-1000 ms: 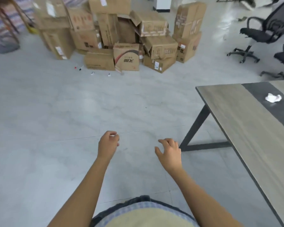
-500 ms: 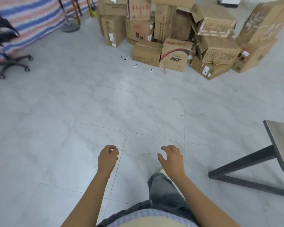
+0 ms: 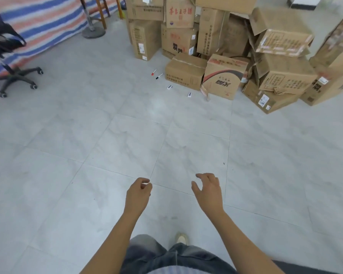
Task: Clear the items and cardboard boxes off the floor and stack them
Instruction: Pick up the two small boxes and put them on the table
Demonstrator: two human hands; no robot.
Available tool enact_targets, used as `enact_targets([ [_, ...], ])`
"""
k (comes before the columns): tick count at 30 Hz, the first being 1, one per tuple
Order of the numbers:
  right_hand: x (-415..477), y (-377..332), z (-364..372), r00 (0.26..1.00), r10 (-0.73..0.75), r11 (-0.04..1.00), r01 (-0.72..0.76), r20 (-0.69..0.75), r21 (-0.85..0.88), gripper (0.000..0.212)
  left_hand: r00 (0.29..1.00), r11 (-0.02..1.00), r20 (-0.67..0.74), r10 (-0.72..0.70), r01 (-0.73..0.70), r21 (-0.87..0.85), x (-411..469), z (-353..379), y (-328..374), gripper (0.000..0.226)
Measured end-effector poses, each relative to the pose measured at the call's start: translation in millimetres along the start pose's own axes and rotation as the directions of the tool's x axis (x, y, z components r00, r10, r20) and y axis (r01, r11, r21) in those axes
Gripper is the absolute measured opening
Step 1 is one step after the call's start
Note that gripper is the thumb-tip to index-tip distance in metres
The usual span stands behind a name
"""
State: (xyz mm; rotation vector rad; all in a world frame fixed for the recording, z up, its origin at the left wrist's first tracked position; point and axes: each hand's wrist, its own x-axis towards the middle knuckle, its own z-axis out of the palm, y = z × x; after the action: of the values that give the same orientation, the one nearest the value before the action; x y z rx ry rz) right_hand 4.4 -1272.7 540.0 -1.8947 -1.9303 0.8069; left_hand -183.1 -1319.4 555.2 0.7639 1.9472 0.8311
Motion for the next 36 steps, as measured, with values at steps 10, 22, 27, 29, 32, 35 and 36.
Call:
enact_targets([
  [10,136,-35,37,0.975,-0.042,0.991,0.068,0.217,-0.112,0.038,0.976,0.983,-0.119,-0.182,0.179,-0.037,128,-21,30,0.017],
  [22,354,-142,35,0.997,0.053,0.998,-0.05,0.053,-0.047,0.039,0.996,0.985,-0.08,0.038,-0.05,-0.163,368,-77,193,0.011],
  [27,398,-155,52,0.985,0.1,0.99,-0.085,0.14,-0.109,0.039,0.991,0.994,0.085,-0.099,0.102,-0.031,400,-62,181,0.012],
  [29,423,-156,58,0.978,0.102,0.988,-0.077,0.184,-0.137,0.039,0.981,0.987,0.107,-0.162,0.161,0.014,425,-60,184,0.012],
  [32,478,-165,58,0.974,0.114,0.989,-0.092,0.195,-0.118,0.038,0.984,0.984,0.034,-0.175,0.176,-0.023,480,-62,213,0.017],
  [35,557,-178,56,0.982,0.099,0.995,-0.092,0.162,-0.049,0.04,0.991,0.991,-0.018,-0.131,0.131,-0.028,540,-59,256,0.018],
  [36,589,-183,56,0.986,0.077,0.997,-0.073,0.151,-0.032,0.041,0.993,0.993,-0.02,-0.114,0.114,-0.022,560,-56,272,0.018],
])
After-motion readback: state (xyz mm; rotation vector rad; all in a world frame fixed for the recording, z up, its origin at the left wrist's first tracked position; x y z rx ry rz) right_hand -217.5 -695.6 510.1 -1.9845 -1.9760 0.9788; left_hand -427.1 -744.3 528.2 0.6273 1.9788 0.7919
